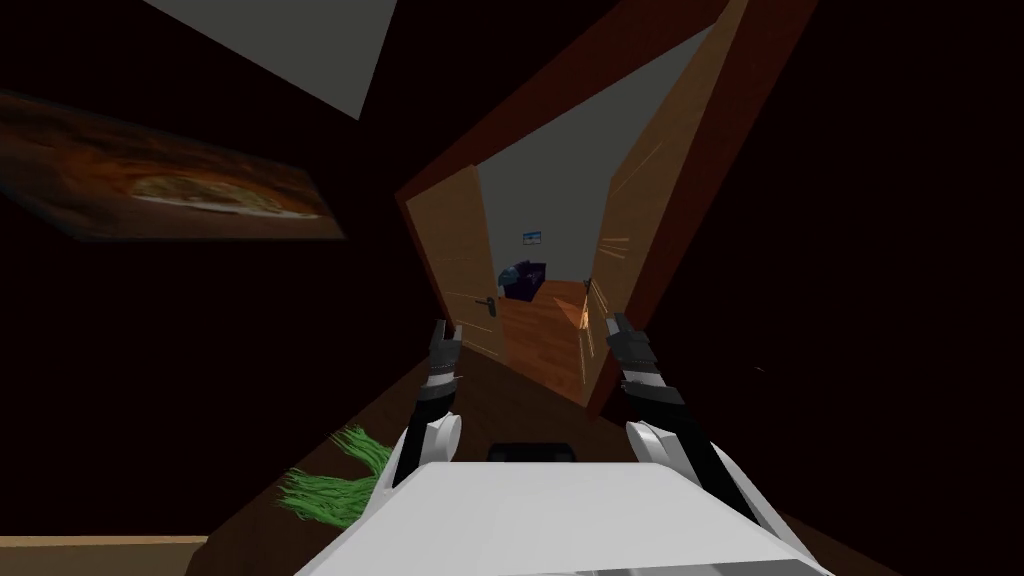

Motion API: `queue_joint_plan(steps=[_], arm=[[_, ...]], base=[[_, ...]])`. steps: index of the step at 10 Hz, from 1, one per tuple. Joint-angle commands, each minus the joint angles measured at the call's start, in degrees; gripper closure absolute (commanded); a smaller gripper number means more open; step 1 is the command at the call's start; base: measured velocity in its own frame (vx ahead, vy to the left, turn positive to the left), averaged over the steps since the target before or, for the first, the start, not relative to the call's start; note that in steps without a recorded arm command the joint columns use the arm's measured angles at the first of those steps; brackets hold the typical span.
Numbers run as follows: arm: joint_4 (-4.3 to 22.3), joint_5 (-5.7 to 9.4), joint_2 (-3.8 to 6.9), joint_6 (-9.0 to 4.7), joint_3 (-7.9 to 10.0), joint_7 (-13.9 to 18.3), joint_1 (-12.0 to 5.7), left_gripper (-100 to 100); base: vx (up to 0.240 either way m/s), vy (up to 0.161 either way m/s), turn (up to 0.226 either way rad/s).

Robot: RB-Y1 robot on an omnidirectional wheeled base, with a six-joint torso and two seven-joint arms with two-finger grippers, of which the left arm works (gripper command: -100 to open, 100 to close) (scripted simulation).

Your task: Push the door open

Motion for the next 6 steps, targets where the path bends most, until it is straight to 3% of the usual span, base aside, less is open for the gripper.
queue_joint_plan(steps=[1,6], arm=[[2.15,0.91,1.38,1.19,-0.6,-0.16,-0.44,-100],[7.29,2.63,3.64,3.06,-1.16,-0.41,-2.6,-100]], base=[[0.114,0.208,-0.245],[0.097,0.124,-0.123]])
